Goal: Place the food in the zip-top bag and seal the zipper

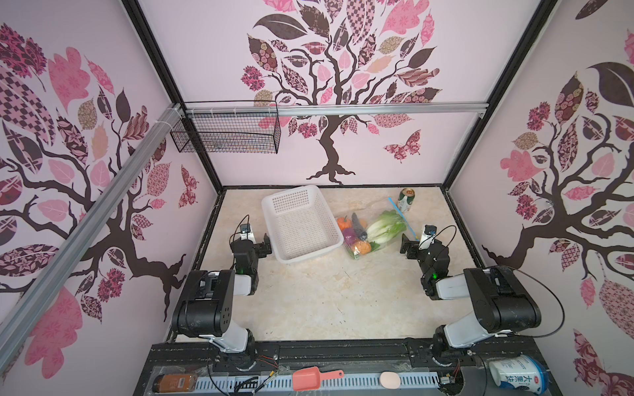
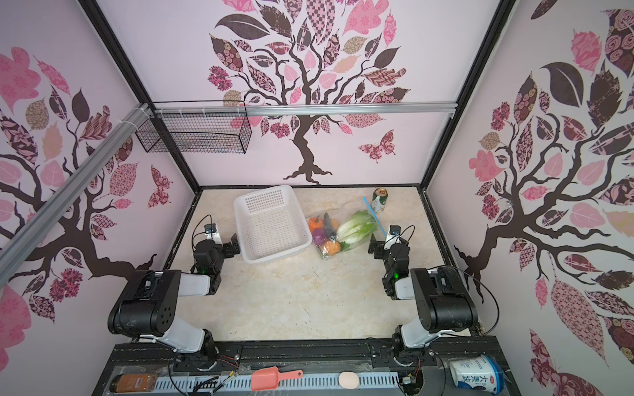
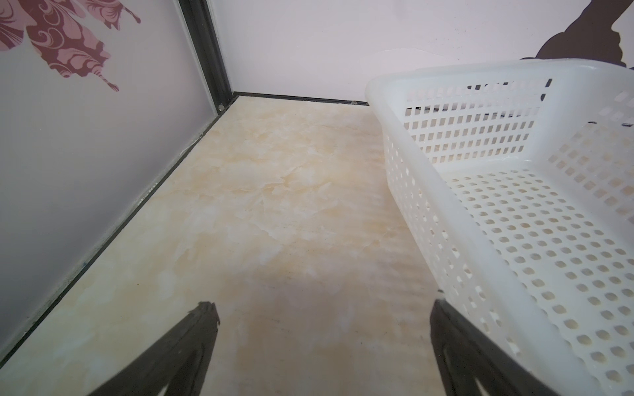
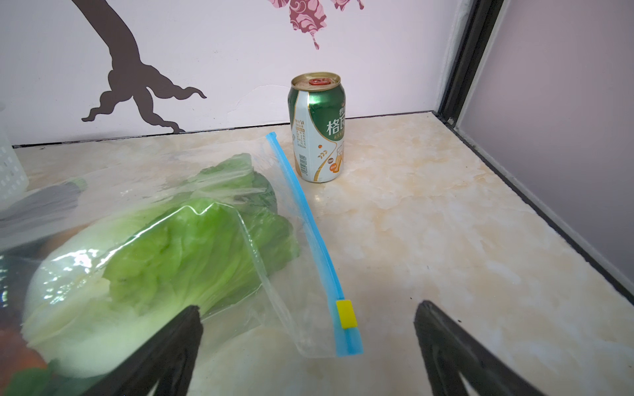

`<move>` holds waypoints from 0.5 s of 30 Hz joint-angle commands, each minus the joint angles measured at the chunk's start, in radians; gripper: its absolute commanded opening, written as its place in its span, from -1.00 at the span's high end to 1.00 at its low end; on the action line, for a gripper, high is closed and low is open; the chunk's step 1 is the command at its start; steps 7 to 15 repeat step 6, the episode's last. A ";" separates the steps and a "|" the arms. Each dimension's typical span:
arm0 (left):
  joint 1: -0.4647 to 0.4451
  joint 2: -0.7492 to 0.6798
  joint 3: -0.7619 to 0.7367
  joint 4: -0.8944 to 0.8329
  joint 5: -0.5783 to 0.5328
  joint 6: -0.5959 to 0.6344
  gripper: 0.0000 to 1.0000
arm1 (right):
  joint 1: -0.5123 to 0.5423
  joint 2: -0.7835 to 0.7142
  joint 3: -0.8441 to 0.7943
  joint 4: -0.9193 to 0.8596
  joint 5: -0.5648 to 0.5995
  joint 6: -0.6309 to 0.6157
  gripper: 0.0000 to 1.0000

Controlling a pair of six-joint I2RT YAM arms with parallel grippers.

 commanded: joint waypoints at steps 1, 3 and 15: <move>-0.004 -0.004 -0.010 0.025 -0.010 0.013 -0.97 | 0.001 0.015 0.005 0.022 -0.005 0.009 -0.99; -0.005 -0.006 -0.011 0.021 -0.010 0.013 -0.97 | 0.000 0.016 0.008 0.019 -0.004 0.009 -0.99; -0.005 -0.005 -0.010 0.022 -0.014 0.012 -0.97 | 0.001 0.010 0.001 0.024 -0.003 0.007 -0.99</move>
